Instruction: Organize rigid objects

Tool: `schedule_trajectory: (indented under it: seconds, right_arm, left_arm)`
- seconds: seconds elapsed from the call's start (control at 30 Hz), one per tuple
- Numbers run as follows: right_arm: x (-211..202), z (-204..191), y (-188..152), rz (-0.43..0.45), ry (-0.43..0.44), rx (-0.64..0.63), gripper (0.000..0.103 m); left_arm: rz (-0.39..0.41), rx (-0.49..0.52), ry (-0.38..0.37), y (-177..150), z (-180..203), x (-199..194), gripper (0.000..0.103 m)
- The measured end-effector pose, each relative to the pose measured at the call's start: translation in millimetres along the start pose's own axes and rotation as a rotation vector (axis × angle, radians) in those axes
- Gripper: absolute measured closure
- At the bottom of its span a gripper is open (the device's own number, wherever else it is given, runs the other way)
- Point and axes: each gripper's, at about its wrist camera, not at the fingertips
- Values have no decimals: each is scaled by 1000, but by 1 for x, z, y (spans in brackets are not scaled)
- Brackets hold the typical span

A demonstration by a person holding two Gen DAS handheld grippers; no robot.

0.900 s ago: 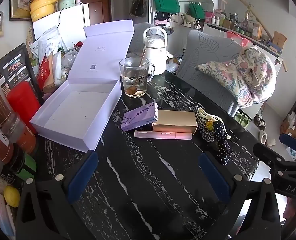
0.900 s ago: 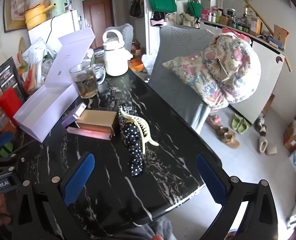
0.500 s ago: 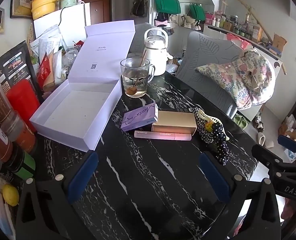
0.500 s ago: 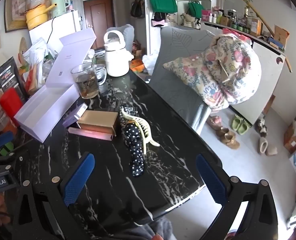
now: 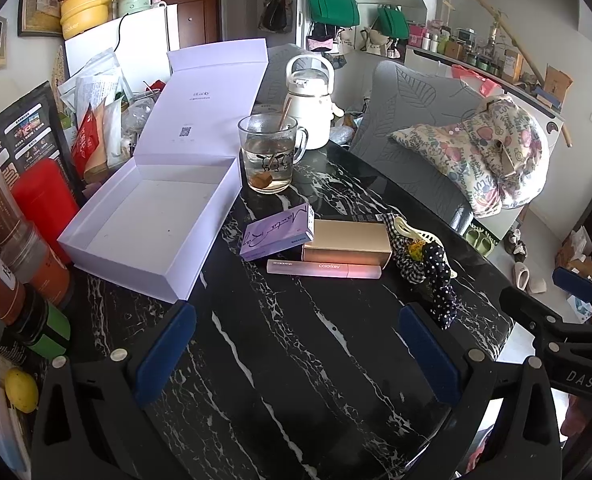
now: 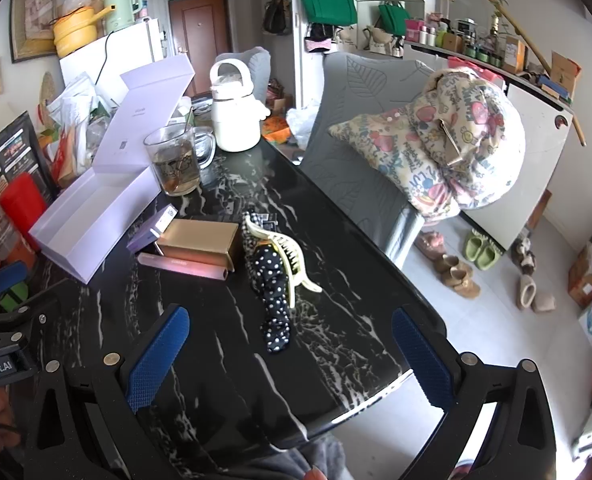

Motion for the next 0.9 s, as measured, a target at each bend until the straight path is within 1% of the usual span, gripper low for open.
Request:
schedule_trajectory:
  seconds: [0.9]
  right_arm:
    - [-1,-3,1,-1,10,-14,0]
  left_arm:
    - [2,-4,3,2,-2,-5,0]
Point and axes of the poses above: each gripper's, at about its wrist camera, not at the fingertips, and x roughly the way its jaws point, z to its right, y to its top, and after that the axes turned 7 degrees about y, right-handed
